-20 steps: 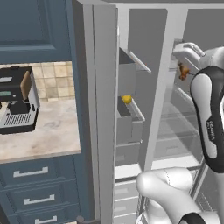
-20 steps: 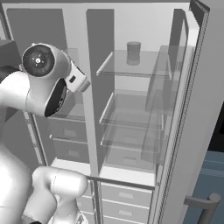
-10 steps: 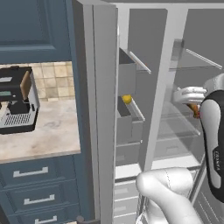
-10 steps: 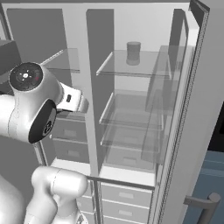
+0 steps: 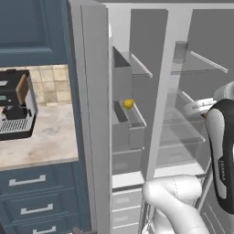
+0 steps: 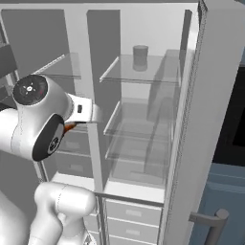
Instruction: Pick up the frozen chicken drumstick from the freezer, place it on any shelf in the fridge, and close the fridge and freezer doors when done.
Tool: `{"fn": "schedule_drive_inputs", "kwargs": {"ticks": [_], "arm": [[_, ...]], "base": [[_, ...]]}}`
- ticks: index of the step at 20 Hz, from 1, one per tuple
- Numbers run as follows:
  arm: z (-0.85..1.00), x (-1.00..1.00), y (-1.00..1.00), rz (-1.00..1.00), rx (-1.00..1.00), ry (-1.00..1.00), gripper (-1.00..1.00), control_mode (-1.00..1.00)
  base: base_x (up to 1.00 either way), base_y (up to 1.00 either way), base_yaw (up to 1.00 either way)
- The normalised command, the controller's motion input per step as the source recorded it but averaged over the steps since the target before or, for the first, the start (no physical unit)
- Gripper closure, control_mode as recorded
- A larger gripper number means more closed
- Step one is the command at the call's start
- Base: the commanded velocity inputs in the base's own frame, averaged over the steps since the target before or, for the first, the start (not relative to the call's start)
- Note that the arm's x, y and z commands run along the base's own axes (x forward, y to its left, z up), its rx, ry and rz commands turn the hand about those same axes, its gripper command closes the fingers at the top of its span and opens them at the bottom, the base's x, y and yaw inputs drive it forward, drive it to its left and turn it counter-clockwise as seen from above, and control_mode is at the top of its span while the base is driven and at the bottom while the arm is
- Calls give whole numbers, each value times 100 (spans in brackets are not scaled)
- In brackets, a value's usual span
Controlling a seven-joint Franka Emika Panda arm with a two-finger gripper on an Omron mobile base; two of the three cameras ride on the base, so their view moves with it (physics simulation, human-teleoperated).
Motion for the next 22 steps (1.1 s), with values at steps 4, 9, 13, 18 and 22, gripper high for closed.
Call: {"fn": "schedule_drive_inputs", "kwargs": {"ticks": [4,9,13,18,22], "arm": [[0,0,0,0,0,0,100,100],[0,0,0,0,0,0,100,100],[0,14,-39,-3,0,1,100,-100],[19,38,-49,-14,0,0,100,-100],[55,59,-2,-26,1,-13,100,-100]], "base": [[16,-46,0],[22,-17,0],[5,-8,0],[0,0,0],[0,0,0]]}}
